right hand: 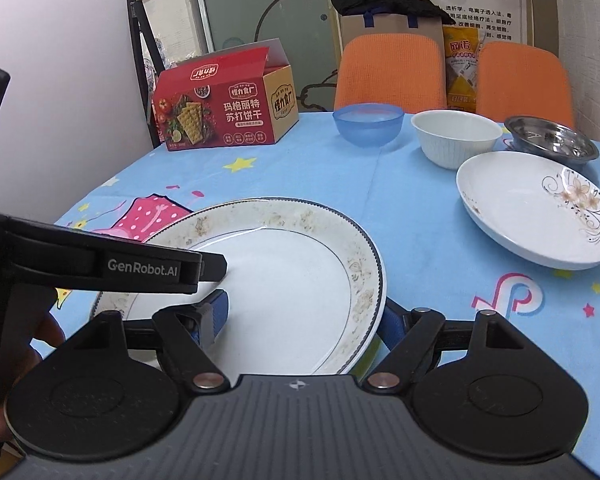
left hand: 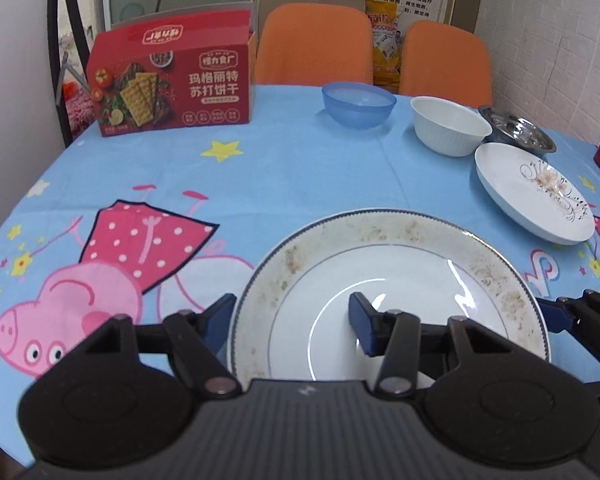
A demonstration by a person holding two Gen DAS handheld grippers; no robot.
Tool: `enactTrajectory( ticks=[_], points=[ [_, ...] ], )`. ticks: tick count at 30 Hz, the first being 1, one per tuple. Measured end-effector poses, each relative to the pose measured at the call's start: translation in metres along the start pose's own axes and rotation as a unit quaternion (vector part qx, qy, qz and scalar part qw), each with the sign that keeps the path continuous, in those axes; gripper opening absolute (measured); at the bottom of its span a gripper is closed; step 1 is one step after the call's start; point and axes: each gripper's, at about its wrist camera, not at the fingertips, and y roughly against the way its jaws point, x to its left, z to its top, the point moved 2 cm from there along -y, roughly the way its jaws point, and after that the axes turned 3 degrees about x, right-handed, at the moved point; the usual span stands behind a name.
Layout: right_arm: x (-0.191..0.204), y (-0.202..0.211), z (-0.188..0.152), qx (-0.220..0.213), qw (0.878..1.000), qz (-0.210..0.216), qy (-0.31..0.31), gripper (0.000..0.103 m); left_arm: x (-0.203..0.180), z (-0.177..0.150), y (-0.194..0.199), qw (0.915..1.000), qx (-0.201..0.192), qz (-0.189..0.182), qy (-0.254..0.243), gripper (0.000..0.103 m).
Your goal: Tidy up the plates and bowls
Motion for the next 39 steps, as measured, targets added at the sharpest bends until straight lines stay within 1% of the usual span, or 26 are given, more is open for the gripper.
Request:
enactTrajectory(
  ticks=[3, 6, 8, 10, 11, 14, 17, 20, 26, 28, 33, 37, 39],
  points=[
    [0.003, -0.003, -0.002, -0.004, 1.0, -0.005, 0.01, 0.103, -0.005, -0.004, 0.0, 0.9996, -0.017, 0.012, -0.018, 0.052],
    [-0.001, -0.002, -0.003, -0.009, 1.0, 0.005, 0.007, 0.103, -0.004, -0.003, 0.003, 0.9992, -0.032, 0.006, -0.022, 0.054],
    [-0.003, 0.001, -0.003, -0.013, 1.0, 0.004, -0.001, 0.103, 0.0, 0.001, 0.01, 0.9989, -0.046, -0.007, -0.01, 0.066],
    [-0.006, 0.007, -0.002, -0.03, 1.0, -0.002, -0.01, 0.103, 0.004, 0.005, 0.018, 0.9979, -0.063, -0.012, 0.0, 0.069],
    [-0.007, 0.013, -0.002, -0.045, 0.999, -0.013, -0.01, 0.103, 0.004, 0.008, 0.023, 0.9974, -0.071, -0.012, 0.003, 0.071],
    [-0.014, 0.028, 0.004, -0.076, 0.997, -0.024, -0.014, 0.103, 0.004, 0.016, 0.031, 0.997, -0.076, -0.014, 0.008, 0.075],
    [-0.027, 0.038, 0.006, -0.083, 0.996, -0.029, -0.025, 0.103, -0.001, 0.019, 0.034, 0.997, -0.07, -0.031, 0.009, 0.075],
    [-0.043, 0.046, 0.001, -0.084, 0.995, -0.042, -0.039, 0.103, -0.011, 0.016, 0.031, 0.9975, -0.059, -0.039, 0.003, 0.075],
    [-0.084, 0.058, -0.014, -0.076, 0.99, -0.084, -0.088, 0.103, -0.038, 0.014, 0.015, 0.9974, -0.021, -0.069, -0.007, 0.075],
    [-0.099, 0.063, -0.017, -0.079, 0.986, -0.098, -0.106, 0.103, -0.048, 0.017, 0.012, 0.9968, -0.016, -0.076, -0.015, 0.075],
    [-0.132, 0.068, -0.011, -0.086, 0.98, -0.128, -0.127, 0.103, -0.074, 0.039, 0.003, 0.9948, -0.01, -0.095, -0.035, 0.075],
    [-0.158, 0.056, 0.003, -0.074, 0.979, -0.15, -0.115, 0.103, -0.103, 0.067, -0.021, 0.9929, 0.003, -0.101, -0.064, 0.075],
    [-0.173, 0.046, 0.012, -0.067, 0.979, -0.161, -0.109, 0.103, -0.116, 0.082, -0.039, 0.9915, 0.013, -0.11, -0.068, 0.075]
  ],
)
